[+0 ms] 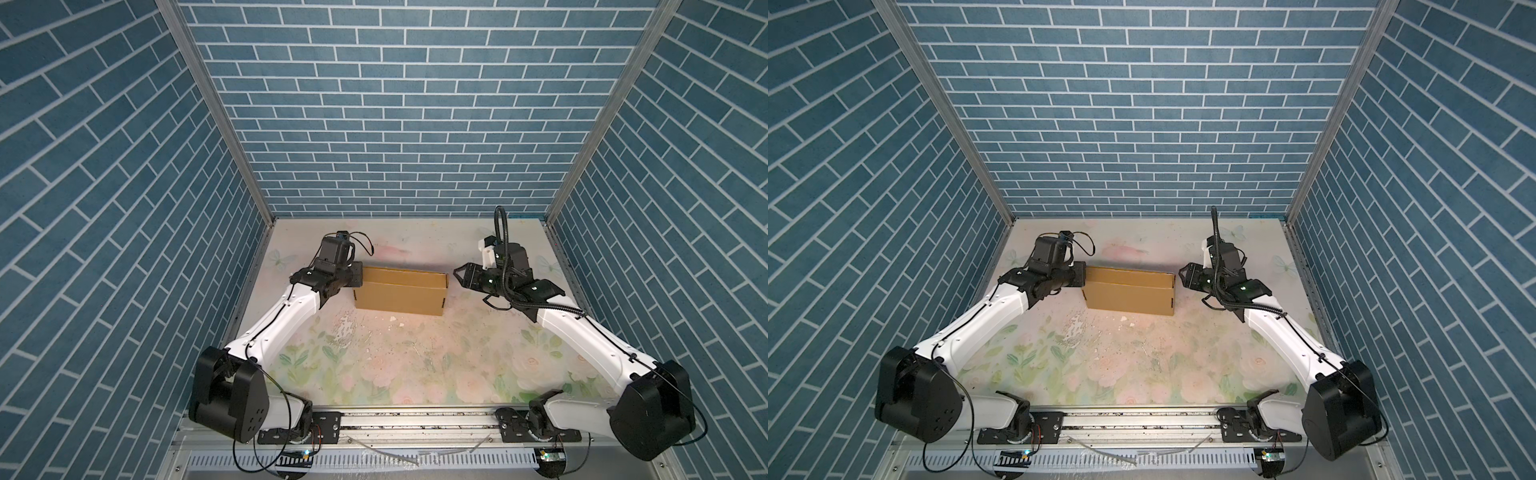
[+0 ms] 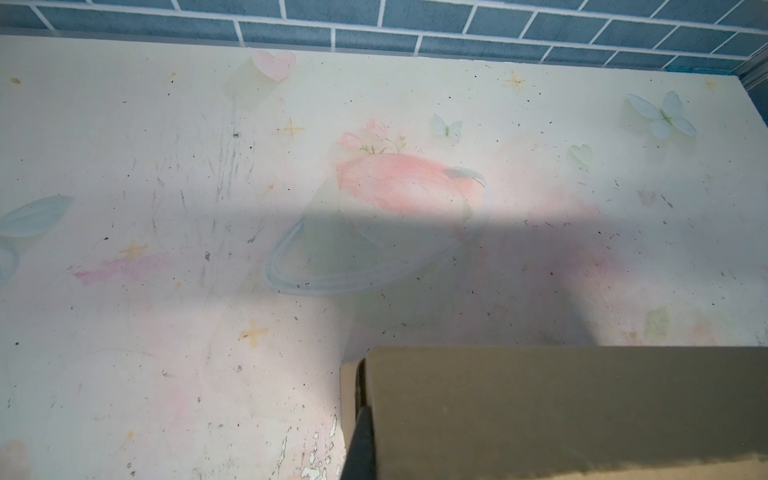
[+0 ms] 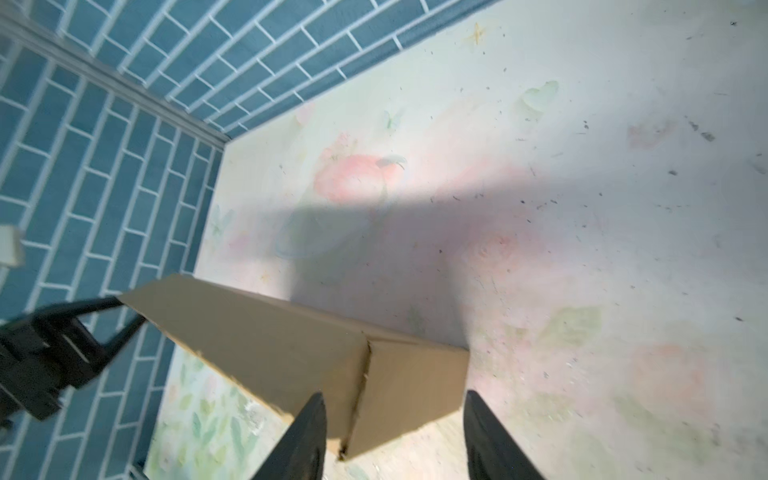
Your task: Fold the paper box
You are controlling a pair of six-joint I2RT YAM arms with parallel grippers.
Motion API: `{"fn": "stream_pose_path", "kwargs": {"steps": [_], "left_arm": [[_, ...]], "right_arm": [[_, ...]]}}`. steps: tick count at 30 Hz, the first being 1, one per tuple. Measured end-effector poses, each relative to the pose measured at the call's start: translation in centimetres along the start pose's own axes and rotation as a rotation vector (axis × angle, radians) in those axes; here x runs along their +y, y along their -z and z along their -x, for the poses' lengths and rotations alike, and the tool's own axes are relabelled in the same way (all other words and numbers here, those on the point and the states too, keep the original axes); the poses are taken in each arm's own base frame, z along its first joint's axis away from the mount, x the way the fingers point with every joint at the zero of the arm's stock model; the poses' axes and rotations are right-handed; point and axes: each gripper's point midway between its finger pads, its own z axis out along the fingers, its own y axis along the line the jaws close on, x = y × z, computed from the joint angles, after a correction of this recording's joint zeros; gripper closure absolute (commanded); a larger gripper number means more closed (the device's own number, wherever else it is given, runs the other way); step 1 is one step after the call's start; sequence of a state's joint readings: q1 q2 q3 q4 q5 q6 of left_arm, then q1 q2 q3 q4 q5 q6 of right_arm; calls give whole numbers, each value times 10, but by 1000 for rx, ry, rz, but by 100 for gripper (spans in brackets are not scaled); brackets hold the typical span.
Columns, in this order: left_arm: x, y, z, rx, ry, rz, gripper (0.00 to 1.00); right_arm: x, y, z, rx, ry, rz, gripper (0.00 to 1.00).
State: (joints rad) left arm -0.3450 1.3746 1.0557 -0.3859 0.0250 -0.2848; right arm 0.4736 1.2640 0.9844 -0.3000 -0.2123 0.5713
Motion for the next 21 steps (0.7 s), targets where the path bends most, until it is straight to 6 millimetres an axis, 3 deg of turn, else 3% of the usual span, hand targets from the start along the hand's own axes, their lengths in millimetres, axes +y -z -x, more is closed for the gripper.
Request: {"fn": "stream_pose_path", "kwargs": {"steps": [4,8,13,21], "left_arm": [[0,0,0,0,0,2,100],[0,0,0,1,0,2,100],[1,0,-1,2,0,3,100],[1,0,-1,6,-1,7,100]], "right_arm": [[8,15,6,35,168,-25,47],[27,34,20,18,374,-27,25],[48,42,2,89,634,-12,1],[61,26,-39,235,1045,-42,1]]}}
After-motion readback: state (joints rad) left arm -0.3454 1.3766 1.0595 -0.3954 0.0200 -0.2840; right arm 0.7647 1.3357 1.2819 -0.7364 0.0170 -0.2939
